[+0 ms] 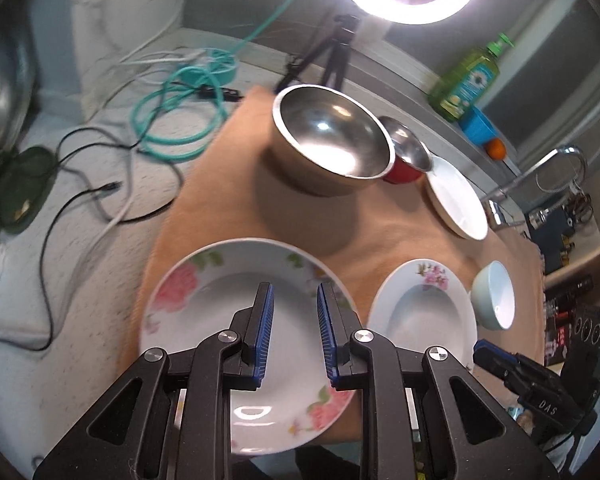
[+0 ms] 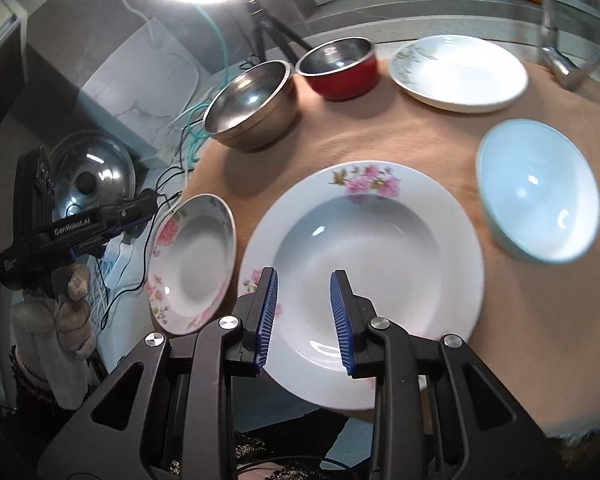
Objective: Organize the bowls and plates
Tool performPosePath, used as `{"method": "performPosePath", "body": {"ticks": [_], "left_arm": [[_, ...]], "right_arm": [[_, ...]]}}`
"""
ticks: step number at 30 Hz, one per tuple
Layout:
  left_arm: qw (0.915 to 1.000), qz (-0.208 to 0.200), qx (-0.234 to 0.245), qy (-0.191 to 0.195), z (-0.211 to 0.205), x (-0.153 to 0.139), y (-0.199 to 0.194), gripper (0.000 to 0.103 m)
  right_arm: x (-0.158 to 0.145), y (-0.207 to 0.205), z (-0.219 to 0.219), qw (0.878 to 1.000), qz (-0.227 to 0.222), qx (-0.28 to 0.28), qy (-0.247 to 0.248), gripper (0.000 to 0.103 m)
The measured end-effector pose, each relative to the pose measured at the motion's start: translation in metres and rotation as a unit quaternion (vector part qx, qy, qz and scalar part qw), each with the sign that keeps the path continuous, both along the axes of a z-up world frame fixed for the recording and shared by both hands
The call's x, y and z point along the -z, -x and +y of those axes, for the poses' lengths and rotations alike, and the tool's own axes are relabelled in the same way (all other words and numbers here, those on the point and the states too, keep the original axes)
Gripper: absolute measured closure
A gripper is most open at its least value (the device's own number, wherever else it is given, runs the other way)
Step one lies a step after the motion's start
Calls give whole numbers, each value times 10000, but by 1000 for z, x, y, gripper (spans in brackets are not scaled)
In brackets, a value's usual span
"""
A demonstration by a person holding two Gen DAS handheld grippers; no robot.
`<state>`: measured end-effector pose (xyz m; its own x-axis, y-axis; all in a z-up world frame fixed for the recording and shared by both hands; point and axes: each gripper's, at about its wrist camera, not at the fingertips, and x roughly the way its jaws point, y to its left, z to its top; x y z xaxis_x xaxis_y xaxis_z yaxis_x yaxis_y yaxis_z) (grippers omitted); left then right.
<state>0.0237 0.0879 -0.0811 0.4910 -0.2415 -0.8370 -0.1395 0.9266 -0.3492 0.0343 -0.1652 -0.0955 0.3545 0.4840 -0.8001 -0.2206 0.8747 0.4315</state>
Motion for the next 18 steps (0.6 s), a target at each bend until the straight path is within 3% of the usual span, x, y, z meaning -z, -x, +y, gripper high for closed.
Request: {"method": "performPosePath", "body": {"ticks": [11, 18], "left_arm": [[9947, 226, -989, 154, 52, 25, 48, 82], [9914, 360, -1229, 283, 65, 39, 61, 83]], "right_arm": [[11, -33, 63, 9960, 133, -884, -83, 75], [27, -56, 96, 9929, 324, -1143, -54, 76]]}}
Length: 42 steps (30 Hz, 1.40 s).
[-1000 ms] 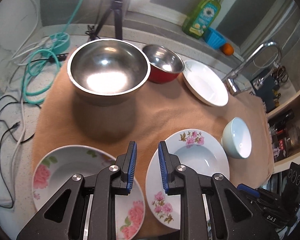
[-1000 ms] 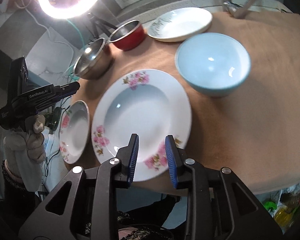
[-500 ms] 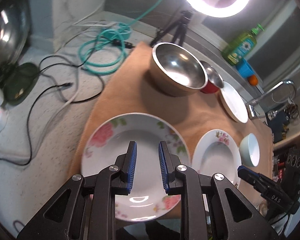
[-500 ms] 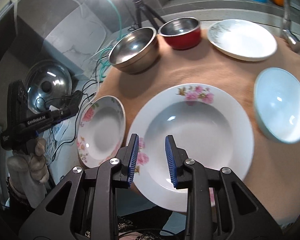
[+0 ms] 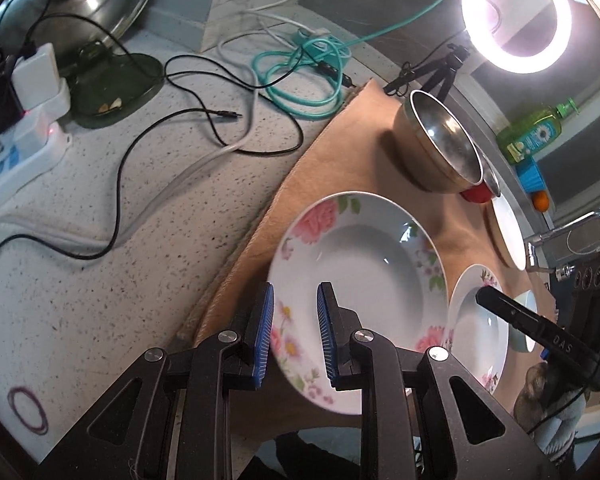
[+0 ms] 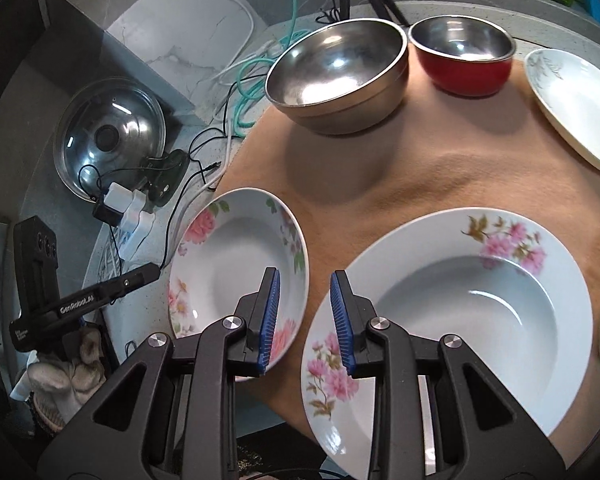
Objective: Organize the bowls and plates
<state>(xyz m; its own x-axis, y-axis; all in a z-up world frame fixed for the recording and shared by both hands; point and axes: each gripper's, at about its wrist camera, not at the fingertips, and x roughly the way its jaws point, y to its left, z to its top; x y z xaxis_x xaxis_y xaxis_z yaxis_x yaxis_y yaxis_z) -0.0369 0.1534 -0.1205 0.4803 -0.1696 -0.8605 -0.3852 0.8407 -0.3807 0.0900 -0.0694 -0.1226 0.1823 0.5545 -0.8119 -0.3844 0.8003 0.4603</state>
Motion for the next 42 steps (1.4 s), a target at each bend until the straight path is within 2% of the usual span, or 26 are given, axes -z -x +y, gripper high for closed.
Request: {"method": "performPosePath", "body": {"ticks": [9, 20, 26, 42], "left_arm": [[9996, 126, -28, 233, 4, 15, 2, 83], [9989, 246, 77, 396, 4, 29, -4, 84], [9989, 273, 96, 378, 4, 31, -5, 87], [9996, 169, 85, 208, 3, 18, -9, 87]], "right_arm": [[22, -15, 25, 9993, 124, -216, 267, 84], [36, -24, 32, 9987, 278, -245, 362, 93], [41, -27, 37, 9983, 394, -314, 299, 95], [36, -25, 30, 9987, 482, -142, 104, 94]]}}
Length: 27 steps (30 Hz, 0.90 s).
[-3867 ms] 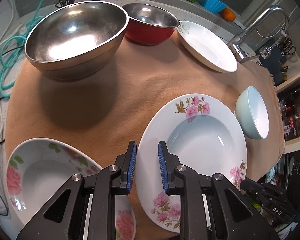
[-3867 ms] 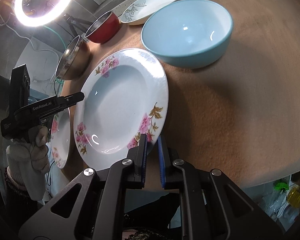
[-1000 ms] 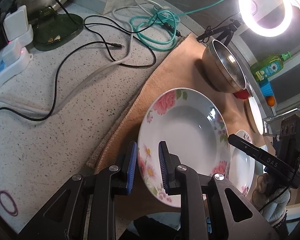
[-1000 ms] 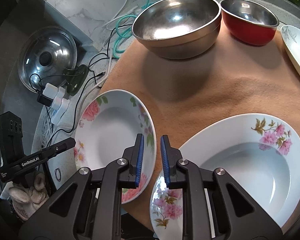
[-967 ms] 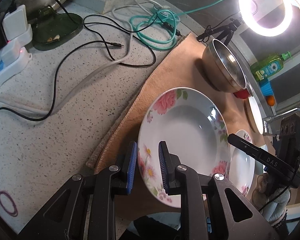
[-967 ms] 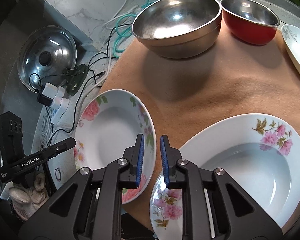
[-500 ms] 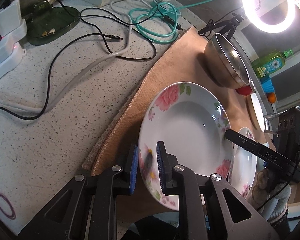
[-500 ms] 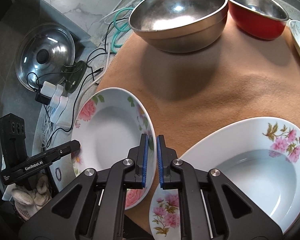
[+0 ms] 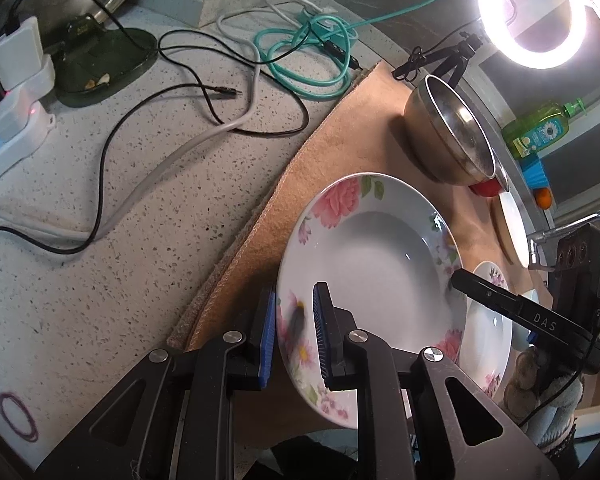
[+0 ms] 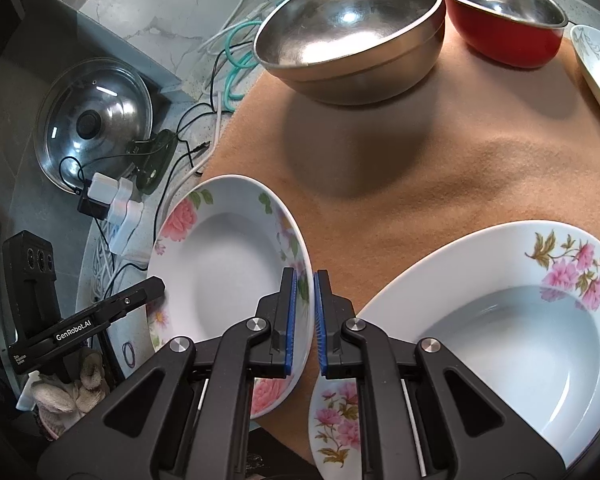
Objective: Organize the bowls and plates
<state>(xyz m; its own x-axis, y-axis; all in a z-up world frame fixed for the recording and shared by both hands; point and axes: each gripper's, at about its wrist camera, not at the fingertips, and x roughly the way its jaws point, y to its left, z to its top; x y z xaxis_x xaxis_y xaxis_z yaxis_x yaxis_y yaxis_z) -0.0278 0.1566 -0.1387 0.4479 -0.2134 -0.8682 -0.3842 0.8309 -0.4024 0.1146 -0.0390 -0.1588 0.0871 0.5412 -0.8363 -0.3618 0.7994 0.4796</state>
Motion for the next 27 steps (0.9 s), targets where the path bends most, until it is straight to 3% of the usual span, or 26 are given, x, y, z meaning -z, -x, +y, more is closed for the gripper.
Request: {"method": "performPosePath", "body": {"ticks": [13, 27], "left_arm": [[9986, -324, 410, -73, -22, -29, -17, 87], [9899, -378, 1363, 7, -90, -30, -49, 87]], "right_arm": [[-33, 9, -32, 9987, -197, 401, -242, 94], [-46, 33, -116, 9912, -256, 1297, -105, 94]]}}
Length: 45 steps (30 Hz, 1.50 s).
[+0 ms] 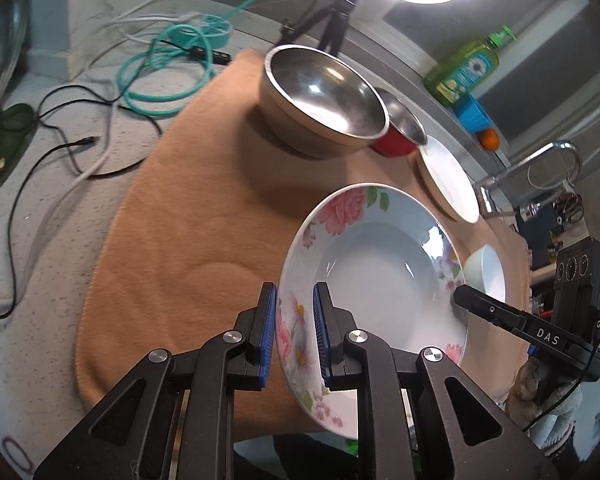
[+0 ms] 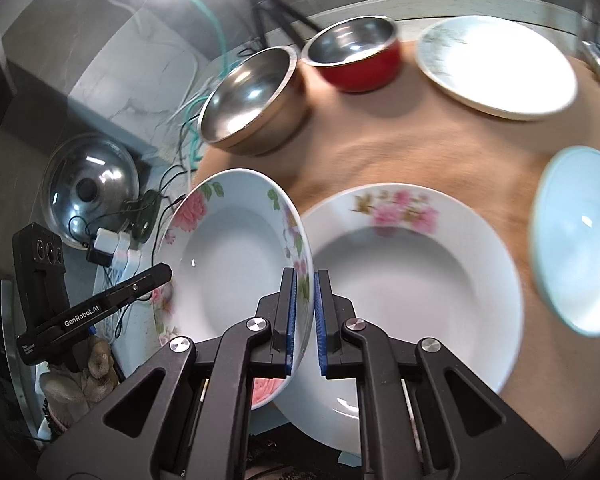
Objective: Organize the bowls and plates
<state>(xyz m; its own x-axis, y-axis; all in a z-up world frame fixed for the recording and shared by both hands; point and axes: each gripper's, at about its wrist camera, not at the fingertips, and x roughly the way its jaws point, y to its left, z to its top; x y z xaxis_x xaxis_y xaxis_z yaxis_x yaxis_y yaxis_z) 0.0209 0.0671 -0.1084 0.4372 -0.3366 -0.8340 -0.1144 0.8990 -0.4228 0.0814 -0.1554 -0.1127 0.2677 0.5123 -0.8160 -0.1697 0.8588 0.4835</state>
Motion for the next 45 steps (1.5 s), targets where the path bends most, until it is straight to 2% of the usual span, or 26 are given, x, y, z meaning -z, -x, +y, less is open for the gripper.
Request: {"method": "performPosePath", "body": {"ticks": [10, 20, 37, 45], "left_arm": [[9981, 96, 605, -47, -50, 12, -13, 87], [9954, 257, 917, -87, -77, 25, -19, 87], [9928, 275, 1108, -354, -93, 28, -24, 87], [9899, 214, 1240, -646, -104, 28, -26, 87]], "right_arm": [[12, 20, -54, 9982, 176, 564, 107, 94], [24, 30, -85, 9956, 286, 853, 250, 94], [33, 30, -92, 9942, 351, 961, 334, 94], [34, 31, -96, 9937, 348, 991, 384, 94]]}}
